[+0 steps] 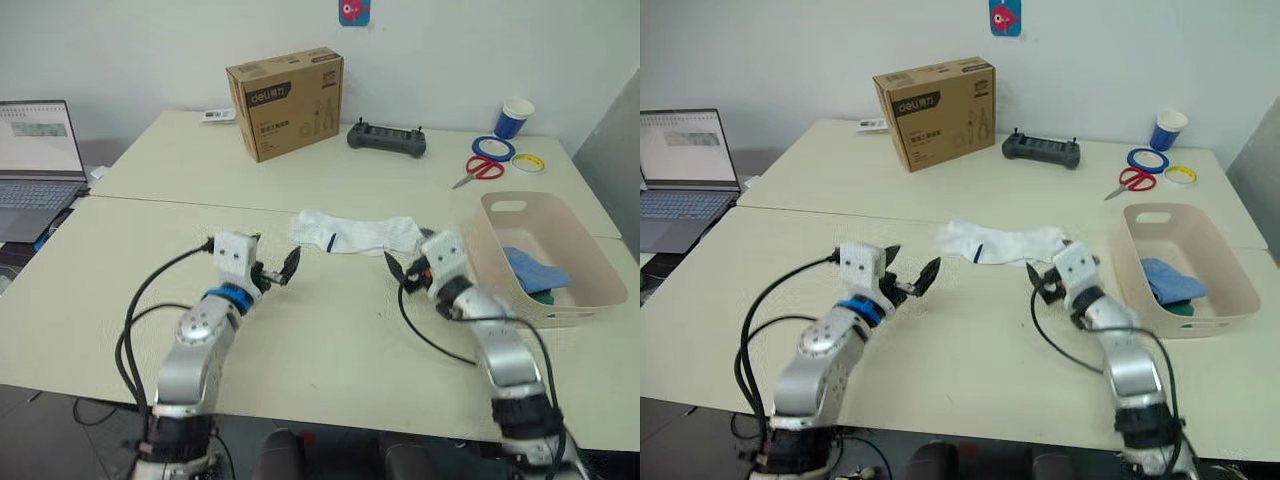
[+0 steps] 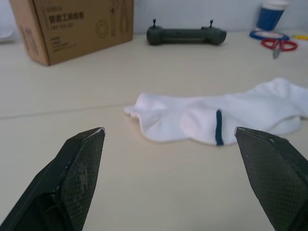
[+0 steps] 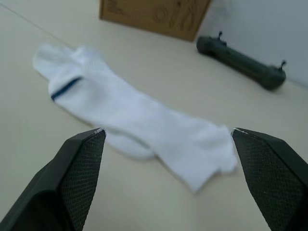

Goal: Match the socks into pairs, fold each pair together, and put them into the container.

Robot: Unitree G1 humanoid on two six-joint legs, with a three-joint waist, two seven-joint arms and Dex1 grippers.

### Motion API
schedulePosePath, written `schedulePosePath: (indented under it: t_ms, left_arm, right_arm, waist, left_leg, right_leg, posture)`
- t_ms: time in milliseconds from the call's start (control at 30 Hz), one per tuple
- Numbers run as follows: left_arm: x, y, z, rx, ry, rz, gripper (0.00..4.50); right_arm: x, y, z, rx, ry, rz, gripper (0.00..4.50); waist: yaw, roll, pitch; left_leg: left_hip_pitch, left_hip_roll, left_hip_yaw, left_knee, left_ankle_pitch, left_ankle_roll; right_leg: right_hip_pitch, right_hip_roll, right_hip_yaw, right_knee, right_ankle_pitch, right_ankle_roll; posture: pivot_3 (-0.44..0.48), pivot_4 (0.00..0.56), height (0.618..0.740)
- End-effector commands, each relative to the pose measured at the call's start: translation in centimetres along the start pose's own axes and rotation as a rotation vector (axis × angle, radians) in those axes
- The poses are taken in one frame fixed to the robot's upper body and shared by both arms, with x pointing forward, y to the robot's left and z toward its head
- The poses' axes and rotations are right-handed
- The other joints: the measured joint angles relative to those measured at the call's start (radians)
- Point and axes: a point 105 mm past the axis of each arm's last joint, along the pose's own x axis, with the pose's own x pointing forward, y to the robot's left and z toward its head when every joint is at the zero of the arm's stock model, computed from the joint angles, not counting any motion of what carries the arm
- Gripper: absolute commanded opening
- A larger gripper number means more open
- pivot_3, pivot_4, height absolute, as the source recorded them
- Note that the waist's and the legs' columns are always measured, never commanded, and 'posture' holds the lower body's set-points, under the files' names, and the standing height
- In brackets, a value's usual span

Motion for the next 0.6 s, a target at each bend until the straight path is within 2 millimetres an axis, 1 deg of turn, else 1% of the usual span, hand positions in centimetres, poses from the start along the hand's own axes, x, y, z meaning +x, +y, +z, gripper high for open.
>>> schedulePosePath:
  t_ms: [33, 100, 233, 600]
  left_arm:
    - [-0.8, 0.0, -1.4, 0.010, 0.007, 0.053, 4.50]
    - [-1.7, 0.1, -2.5, -0.034, 0.027, 0.092, 4.50]
    - [-2.6, -0.1, -2.7, -0.051, 0.028, 0.088, 4.50]
    - [-2.4, 0.0, -2.6, -0.024, 0.029, 0.067, 4.50]
  right_arm:
    - [-0.7, -0.1, 0.3, -0.051, -0.026, -0.044, 4.49]
    - [-1.2, -0.1, 0.0, -0.041, -0.018, -0.058, 4.49]
    - [-1.8, -0.7, -0.1, -0.043, -0.017, -0.096, 4.49]
    - [-1.9, -1.1, -0.4, -0.035, -0.011, -0.108, 4.49]
  waist:
    - [-0.007, 0.000, 0.000]
    - [-0.013, 0.000, 0.000]
    - [-0.023, -0.001, -0.001]
    - [-0.023, -0.001, -0.001]
  left_leg:
    - [0.001, 0.000, 0.000, -0.001, 0.000, 0.000]
    - [0.002, 0.001, 0.000, 0.000, 0.000, 0.000]
    - [0.005, 0.001, 0.001, -0.001, 0.000, 0.000]
    - [0.005, 0.001, 0.001, -0.001, 0.000, 0.000]
  right_leg:
    - [0.000, 0.001, 0.000, 0.000, 0.000, 0.000]
    - [0.000, 0.002, 0.001, 0.001, 0.000, 0.000]
    - [0.002, 0.003, 0.002, 0.000, 0.000, 0.003]
    - [0.002, 0.003, 0.003, 0.000, 0.000, 0.002]
  posture:
    - [0.000, 0.150, 0.740]
    - [0.000, 0.150, 0.740]
    - [0.000, 0.150, 0.740]
    - [0.000, 0.150, 0.740]
